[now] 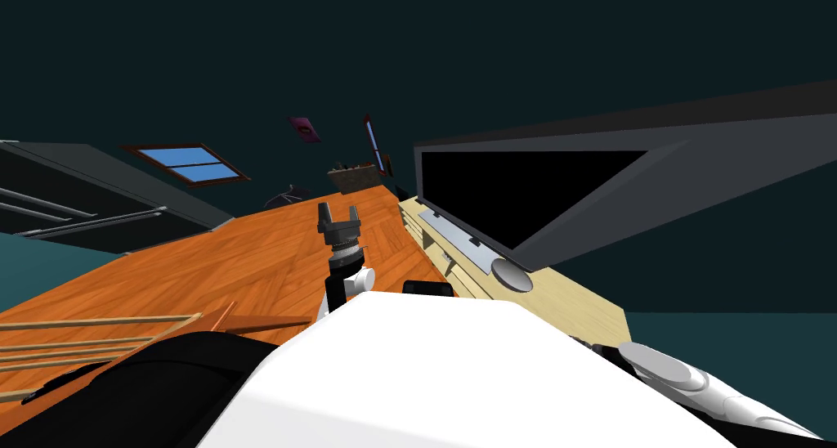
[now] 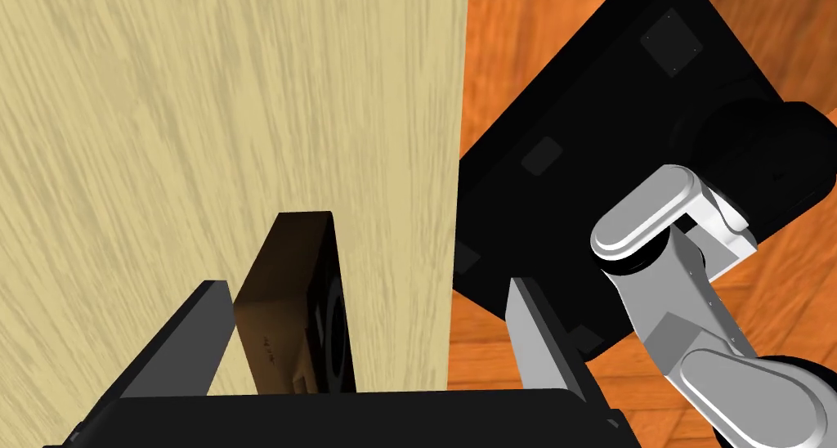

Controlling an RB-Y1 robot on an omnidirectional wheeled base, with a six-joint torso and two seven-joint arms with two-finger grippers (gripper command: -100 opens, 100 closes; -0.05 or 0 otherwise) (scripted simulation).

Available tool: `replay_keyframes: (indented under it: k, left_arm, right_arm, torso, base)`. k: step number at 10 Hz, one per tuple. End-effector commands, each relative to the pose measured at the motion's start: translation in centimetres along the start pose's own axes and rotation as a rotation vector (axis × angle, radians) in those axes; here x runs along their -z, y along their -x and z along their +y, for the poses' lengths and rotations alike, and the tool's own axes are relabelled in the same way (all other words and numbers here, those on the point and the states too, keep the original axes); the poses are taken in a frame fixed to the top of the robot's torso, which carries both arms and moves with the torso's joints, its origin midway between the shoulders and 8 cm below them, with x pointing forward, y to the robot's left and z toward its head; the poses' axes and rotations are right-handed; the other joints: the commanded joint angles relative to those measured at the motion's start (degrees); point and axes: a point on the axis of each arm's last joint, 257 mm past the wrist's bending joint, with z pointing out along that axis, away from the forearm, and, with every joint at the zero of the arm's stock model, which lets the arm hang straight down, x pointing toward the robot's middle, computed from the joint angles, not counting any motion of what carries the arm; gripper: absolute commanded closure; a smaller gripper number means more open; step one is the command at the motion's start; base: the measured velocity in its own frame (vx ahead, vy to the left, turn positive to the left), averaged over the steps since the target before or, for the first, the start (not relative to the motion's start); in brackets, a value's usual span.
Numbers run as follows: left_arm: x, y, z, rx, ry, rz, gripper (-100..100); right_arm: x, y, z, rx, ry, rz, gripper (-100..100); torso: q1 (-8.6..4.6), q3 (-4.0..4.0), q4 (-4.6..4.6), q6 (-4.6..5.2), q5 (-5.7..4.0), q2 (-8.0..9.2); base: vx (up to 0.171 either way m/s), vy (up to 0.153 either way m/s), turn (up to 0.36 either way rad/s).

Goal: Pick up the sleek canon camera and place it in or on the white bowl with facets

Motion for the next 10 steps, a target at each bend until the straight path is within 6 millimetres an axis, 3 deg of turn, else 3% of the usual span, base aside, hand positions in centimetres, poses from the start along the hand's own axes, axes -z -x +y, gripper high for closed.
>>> replay_keyframes:
  k: [1, 2, 3, 7, 8, 9, 10]
  left_arm:
    - [0.0, 0.0, 0.0, 0.000, 0.000, 0.000, 0]
    - [0.0, 0.0, 0.0, 0.000, 0.000, 0.000, 0]
    - [0.0, 0.0, 0.0, 0.000, 0.000, 0.000, 0]
    - [0.0, 0.0, 0.0, 0.000, 0.000, 0.000, 0]
    - [0.0, 0.0, 0.0, 0.000, 0.000, 0.000, 0]
    - [0.0, 0.0, 0.0, 0.000, 0.000, 0.000, 0]
    - [0.0, 0.0, 0.0, 0.000, 0.000, 0.000, 0]
  right_arm:
    - [-0.9, -0.2, 0.7, -0.008, -0.002, -0.001, -100]
    - [-0.5, 0.0, 0.3, -0.006, -0.002, -0.001, -100]
    - [-0.6, 0.0, 0.3, -0.006, -0.002, -0.001, 100]
    - [-0.6, 0.0, 0.3, -0.005, -0.002, -0.001, 100]
    - [-0.6, 0.0, 0.3, -0.005, -0.002, -0.001, 0]
    - [0.4, -0.1, -0.4, 0.003, -0.001, 0.001, 100]
    - [0.9, 0.0, -0.9, 0.007, -0.001, 0.002, 100]
  torso:
    - [0.00, 0.00, 0.00, 0.00, 0.00, 0.00]
    - [0.00, 0.00, 0.00, 0.00, 0.00, 0.00]
    - [0.04, -0.02, -0.01, 0.01, 0.02, -0.03]
    - [0.08, -0.02, -0.01, 0.03, 0.02, -0.04]
    - [0.08, -0.03, -0.01, 0.03, 0.02, -0.05]
    - [0.08, -0.03, -0.01, 0.03, 0.03, -0.05]
    - [0.14, -0.06, -0.02, 0.05, 0.07, -0.11]
  base:
    - [-0.018, -0.020, 0.062]
    - [-0.007, -0.007, 0.017]
    - [0.000, 0.000, 0.000]
    - [-0.001, 0.000, 0.001]
    - [0.000, 0.000, 0.000]
    - [0.025, 0.014, -0.080]
    - [0.026, 0.031, -0.092]
